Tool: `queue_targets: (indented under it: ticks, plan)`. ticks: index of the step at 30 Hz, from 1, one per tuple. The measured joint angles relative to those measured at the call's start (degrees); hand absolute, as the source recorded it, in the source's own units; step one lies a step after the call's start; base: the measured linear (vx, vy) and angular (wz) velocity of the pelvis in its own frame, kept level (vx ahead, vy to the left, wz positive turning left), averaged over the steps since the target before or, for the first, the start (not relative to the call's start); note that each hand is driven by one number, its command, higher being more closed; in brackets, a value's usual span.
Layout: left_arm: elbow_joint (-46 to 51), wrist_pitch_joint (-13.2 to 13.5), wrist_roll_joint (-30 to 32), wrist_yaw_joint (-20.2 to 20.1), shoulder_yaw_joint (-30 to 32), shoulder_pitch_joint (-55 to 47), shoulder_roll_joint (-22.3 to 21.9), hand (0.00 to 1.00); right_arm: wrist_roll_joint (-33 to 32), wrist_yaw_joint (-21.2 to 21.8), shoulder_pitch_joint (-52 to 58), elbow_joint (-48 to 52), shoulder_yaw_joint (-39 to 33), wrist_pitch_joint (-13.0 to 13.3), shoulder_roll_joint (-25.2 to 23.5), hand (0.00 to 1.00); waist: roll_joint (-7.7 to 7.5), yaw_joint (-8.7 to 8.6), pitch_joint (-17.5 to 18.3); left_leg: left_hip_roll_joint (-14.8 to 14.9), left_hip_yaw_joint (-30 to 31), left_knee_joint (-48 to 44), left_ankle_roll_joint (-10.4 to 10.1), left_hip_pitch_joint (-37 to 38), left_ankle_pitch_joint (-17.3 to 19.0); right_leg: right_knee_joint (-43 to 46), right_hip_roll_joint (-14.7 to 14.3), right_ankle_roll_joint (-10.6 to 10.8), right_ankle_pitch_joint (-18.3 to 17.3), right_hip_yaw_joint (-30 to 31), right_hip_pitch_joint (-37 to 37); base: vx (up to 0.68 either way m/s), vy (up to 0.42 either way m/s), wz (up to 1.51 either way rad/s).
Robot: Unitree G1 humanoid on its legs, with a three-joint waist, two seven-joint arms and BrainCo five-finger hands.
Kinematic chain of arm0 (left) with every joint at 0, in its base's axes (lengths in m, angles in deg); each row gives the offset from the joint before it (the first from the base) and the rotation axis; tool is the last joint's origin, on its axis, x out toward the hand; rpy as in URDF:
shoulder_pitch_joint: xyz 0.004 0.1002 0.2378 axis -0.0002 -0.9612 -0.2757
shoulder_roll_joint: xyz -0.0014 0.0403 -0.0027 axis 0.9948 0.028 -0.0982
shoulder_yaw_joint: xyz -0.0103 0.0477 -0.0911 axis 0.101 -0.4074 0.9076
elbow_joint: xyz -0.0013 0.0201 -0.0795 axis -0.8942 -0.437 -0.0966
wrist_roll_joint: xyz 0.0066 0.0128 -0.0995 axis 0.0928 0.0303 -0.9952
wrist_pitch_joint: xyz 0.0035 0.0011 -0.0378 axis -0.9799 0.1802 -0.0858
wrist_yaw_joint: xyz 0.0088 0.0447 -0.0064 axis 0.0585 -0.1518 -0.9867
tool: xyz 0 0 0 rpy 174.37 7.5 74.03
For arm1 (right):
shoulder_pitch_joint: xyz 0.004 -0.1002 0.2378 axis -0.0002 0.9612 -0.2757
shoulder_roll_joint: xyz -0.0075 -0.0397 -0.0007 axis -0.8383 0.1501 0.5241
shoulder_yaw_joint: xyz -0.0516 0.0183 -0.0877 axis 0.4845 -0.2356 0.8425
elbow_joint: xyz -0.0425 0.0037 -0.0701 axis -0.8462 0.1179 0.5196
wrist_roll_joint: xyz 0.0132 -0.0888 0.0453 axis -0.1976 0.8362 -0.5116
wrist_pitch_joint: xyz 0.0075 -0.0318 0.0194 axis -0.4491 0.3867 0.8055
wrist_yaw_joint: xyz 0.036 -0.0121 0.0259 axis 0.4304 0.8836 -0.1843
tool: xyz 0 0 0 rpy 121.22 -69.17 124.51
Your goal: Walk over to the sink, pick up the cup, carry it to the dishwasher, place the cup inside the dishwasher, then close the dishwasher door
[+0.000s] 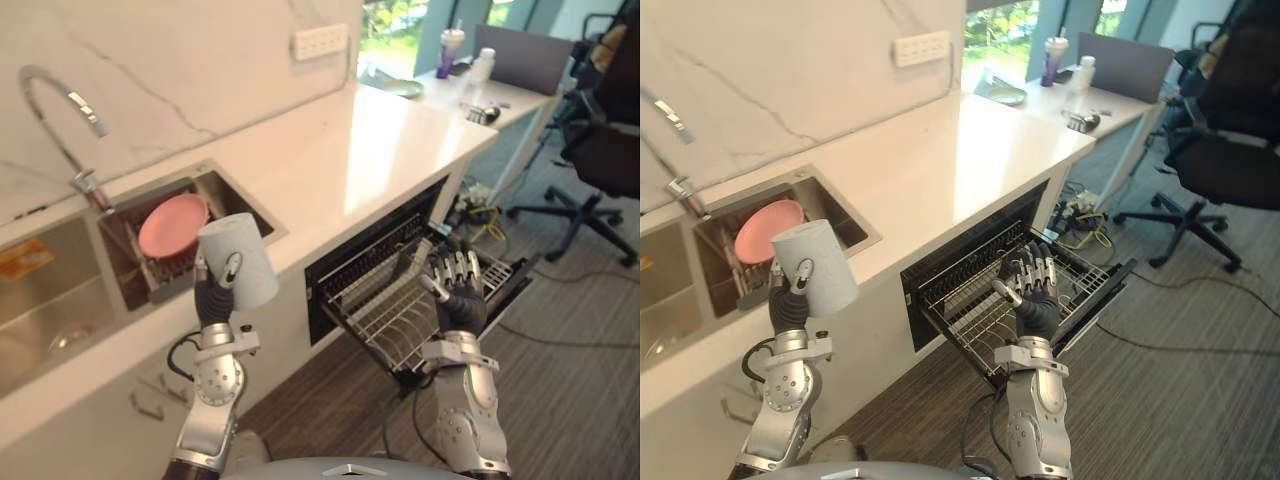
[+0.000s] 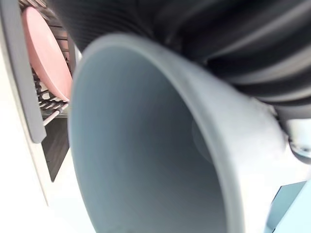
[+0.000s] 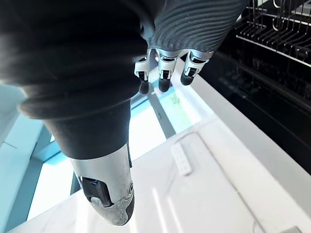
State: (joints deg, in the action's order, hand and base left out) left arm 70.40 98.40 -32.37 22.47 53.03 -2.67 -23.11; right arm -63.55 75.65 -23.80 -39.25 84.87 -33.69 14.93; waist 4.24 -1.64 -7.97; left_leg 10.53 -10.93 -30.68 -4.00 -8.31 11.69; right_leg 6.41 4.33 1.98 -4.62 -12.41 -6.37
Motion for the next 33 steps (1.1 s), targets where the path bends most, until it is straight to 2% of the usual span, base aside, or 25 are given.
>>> queue_targets:
  ticks: [1, 2, 4, 5, 7, 9, 13, 17, 20, 22, 25, 26, 27, 30, 31, 32, 33]
  plan:
    - [0.0, 0.0, 0.3, 0.3, 0.4, 0.0, 0.0, 1.00, 0.0, 0.0, -0.3, -0.2, 0.2, 0.0, 0.3, 0.00, 0.12, 0.17, 0.1, -1.1, 0.7, 5.4, 0.1, 0.8, -1.5, 0.2, 0.3, 0.6, -0.1, 1.0, 0.4, 0.24, 0.183, -0.83]
    - [-0.3, 0.1, 0.8, 1.4, 1.3, 0.3, 0.4, 1.00, 0.0, 0.0, -0.9, -1.5, 0.8, -0.1, 1.0, 0.00, 0.43, 0.22, 0.3, -3.1, 1.9, 15.0, 0.3, 3.4, -8.3, 0.4, 0.7, 2.3, -0.6, 3.4, 0.5, 0.23, 0.157, -0.60]
    - [-0.2, 0.0, 0.8, 2.5, 1.5, 1.3, 1.3, 1.00, 0.0, -0.1, -0.4, -1.8, 1.3, -1.0, 1.1, 0.00, -1.62, -0.59, 0.7, -5.4, 1.7, 19.1, 1.2, 5.2, -9.5, -0.4, 2.6, 2.5, -0.2, 3.8, 0.7, 0.22, 0.146, -0.16]
    - [-0.2, 0.0, 0.8, 2.6, 1.5, 3.1, 2.4, 1.00, -0.1, -0.1, -0.6, -1.7, 1.4, -1.1, 0.6, 0.00, -3.42, -0.72, 0.7, -7.3, 1.1, 22.6, 2.0, 6.2, -10.9, -1.5, 4.2, 2.8, 0.0, 3.8, 0.9, 0.16, 0.135, 0.05]
    - [1.0, 0.0, 0.9, 2.5, 1.5, 3.4, 2.5, 1.00, -0.1, 0.0, -1.1, -1.6, 1.4, -1.1, -0.4, 0.00, -4.03, -0.70, 0.8, -8.6, 0.3, 25.2, 2.7, 7.5, -11.6, -1.7, 5.3, 3.2, 0.2, 3.8, 1.3, 0.10, 0.100, -0.05]
    - [2.9, 0.0, 1.5, 2.5, 1.5, 3.3, 2.5, 1.00, -0.1, 0.0, -1.8, -1.7, 2.1, -1.1, -0.9, 0.00, -3.88, -0.86, 0.9, -9.6, -0.1, 27.0, 3.0, 9.2, -11.8, -2.2, 6.1, 3.6, 0.5, 3.8, 0.5, 0.07, 0.070, -0.11]
    - [5.5, 1.1, 2.0, 2.4, 0.8, 3.6, 2.3, 1.00, -1.3, 1.3, -2.9, -1.6, 3.4, -1.1, -0.9, 0.00, -3.84, -1.19, 1.2, -10.1, -1.0, 29.3, 3.2, 10.4, -12.4, -3.5, 6.4, 4.3, 1.0, 3.8, 0.4, 0.03, 0.030, -0.13]
    - [5.4, 1.1, 1.8, 1.9, -0.9, 4.7, 2.3, 1.00, -2.7, 3.5, -3.1, -1.3, 4.2, -1.1, -0.9, 0.00, -3.98, -1.90, 1.5, -10.4, -2.0, 32.2, 3.1, 11.5, -13.8, -4.5, 6.2, 4.7, 1.2, 3.8, 0.7, -0.02, -0.004, -0.17]
    - [5.4, 1.1, 1.2, 1.9, -2.8, 7.5, 2.2, 1.00, -6.0, 5.3, -3.2, -1.1, 4.2, -2.6, -0.8, 0.00, -4.13, -2.25, 2.0, -10.3, -3.4, 34.0, 3.0, 12.4, -14.7, -5.1, 5.9, 5.3, 2.1, 4.8, 1.2, -0.02, 0.015, -0.25]
    - [5.3, 1.1, 0.1, 1.6, -4.1, 10.0, 2.0, 1.00, -8.1, 6.3, -3.5, -0.6, 4.2, -4.7, -0.7, 0.00, -4.42, -2.88, 2.3, -10.3, -4.5, 34.2, 3.0, 13.1, -14.7, -5.1, 5.8, 5.3, 2.6, 5.7, 1.4, -0.02, 0.021, -0.33]
    - [5.3, 0.9, -0.1, 1.5, -3.8, 13.0, 1.6, 1.00, -9.6, 6.9, -5.1, 0.6, 4.6, -7.3, 0.3, 0.00, -4.58, -3.12, 2.5, -9.8, -7.9, 34.3, 2.9, 13.6, -14.0, -3.6, 5.5, 4.7, 3.6, 6.0, 3.7, -0.07, 0.031, -0.70]
    - [5.3, 0.4, -0.1, 2.5, -3.2, 14.6, 1.7, 1.00, -9.6, 7.0, -6.9, 0.7, 5.3, -8.1, 1.9, 0.00, -4.59, -3.06, 2.4, -9.4, -9.7, 33.6, 2.8, 13.8, -12.8, -0.3, 5.1, 4.1, 4.2, 6.0, 6.5, -0.09, 0.037, -0.94]
    - [5.3, 0.2, 0.0, 3.1, -2.9, 15.2, 1.8, 1.00, -9.6, 7.1, -7.5, 0.7, 5.3, -8.4, 2.5, 0.00, -4.57, -3.01, 2.4, -9.3, -9.8, 33.4, 2.8, 14.0, -12.6, 1.2, 4.8, 3.6, 4.5, 6.0, 7.4, -0.10, 0.048, -1.18]
    - [5.1, 0.1, 0.1, 5.9, -0.5, 17.0, 2.2, 1.00, -9.7, 7.1, -7.6, 0.7, 4.6, -8.2, 4.6, 0.00, -4.48, -3.69, 2.3, -7.1, -12.5, 31.7, 3.8, 15.9, -10.6, 3.0, 3.3, 2.0, 8.6, 6.0, 8.4, -0.10, 0.054, -0.82]
    - [5.1, 0.0, 0.1, 6.9, 0.7, 17.5, 2.4, 1.00, -10.2, 7.2, -7.6, 0.7, 3.9, -8.1, 4.9, 0.00, -3.60, -3.86, 1.7, -5.9, -13.6, 31.3, 3.9, 16.3, -10.0, 3.4, 3.0, -0.5, 8.4, 5.1, 8.5, -0.10, 0.054, -0.39]
    - [5.0, -0.2, 0.1, 7.4, 1.4, 17.6, 2.4, 1.00, -10.3, 7.2, -7.6, 0.7, 3.3, -8.1, 5.2, 0.00, -3.59, -3.94, 1.7, -5.5, -13.9, 31.2, 3.8, 16.6, -10.0, 4.7, 3.3, -1.6, 7.2, 4.3, 8.8, -0.10, 0.075, -0.30]
    - [5.0, -1.1, 0.0, 8.3, 2.5, 17.5, 2.5, 1.00, -10.8, 7.3, -7.6, 0.7, 2.8, -8.3, 5.9, 0.00, -3.47, -3.83, 1.7, -4.6, -14.0, 30.6, 3.5, 16.8, -9.7, 7.5, 4.5, -1.1, 5.5, 3.8, 9.5, -0.04, 0.046, -0.09]
